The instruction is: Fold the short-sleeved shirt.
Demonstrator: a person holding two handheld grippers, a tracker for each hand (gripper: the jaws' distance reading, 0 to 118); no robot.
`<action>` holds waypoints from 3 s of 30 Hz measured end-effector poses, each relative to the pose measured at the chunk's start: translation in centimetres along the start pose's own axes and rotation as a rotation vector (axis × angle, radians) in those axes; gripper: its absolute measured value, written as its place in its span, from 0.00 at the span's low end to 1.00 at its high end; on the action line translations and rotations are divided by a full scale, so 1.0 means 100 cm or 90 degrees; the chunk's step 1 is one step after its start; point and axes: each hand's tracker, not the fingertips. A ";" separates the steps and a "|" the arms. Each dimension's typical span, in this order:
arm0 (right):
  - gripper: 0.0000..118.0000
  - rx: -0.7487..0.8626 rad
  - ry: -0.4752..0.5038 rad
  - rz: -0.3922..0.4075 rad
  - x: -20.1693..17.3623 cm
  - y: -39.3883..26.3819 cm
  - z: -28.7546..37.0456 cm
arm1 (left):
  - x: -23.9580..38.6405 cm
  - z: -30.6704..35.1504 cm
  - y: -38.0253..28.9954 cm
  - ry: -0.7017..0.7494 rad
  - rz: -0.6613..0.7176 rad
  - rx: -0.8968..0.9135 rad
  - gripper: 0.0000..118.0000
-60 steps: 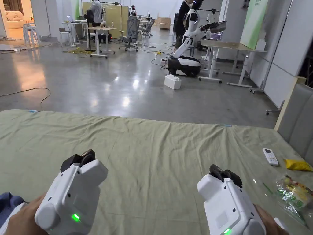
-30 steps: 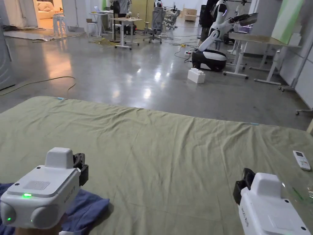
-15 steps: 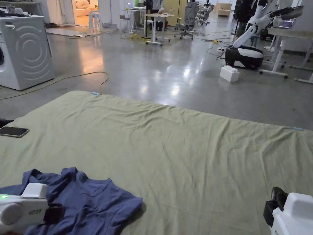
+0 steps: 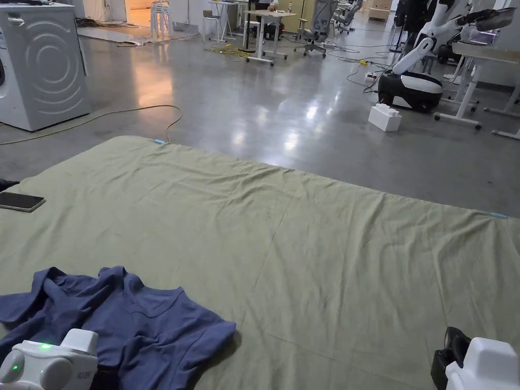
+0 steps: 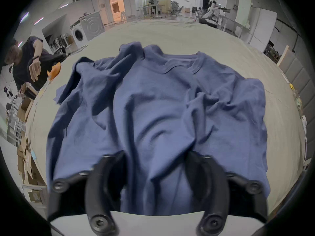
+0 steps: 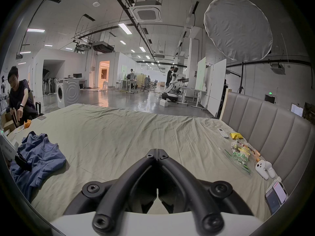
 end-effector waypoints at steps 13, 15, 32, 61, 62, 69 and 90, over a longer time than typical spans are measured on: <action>0.00 -0.014 0.003 0.001 -0.003 -0.011 0.004 | -0.021 0.007 0.001 0.010 0.058 0.057 0.05; 0.00 -0.011 0.001 0.004 -0.002 -0.011 0.006 | -0.028 0.025 0.005 -0.017 0.102 0.110 0.05; 0.00 0.033 -0.007 -0.009 0.021 0.001 0.029 | 0.047 0.198 0.091 -0.173 0.012 0.397 0.04; 0.00 0.013 -0.154 -0.044 0.143 -0.030 0.090 | 0.421 0.133 -0.004 -0.505 -0.296 0.220 0.05; 0.00 0.009 -0.154 -0.045 0.144 -0.032 0.090 | 0.424 0.129 -0.012 -0.501 -0.295 0.223 0.05; 0.00 -0.007 -0.141 -0.043 0.141 -0.038 0.088 | 0.406 0.119 -0.020 -0.486 -0.275 0.219 0.78; 0.00 0.087 -0.074 -0.045 0.072 0.014 0.062 | 0.228 0.169 0.037 -0.090 -0.051 0.570 0.05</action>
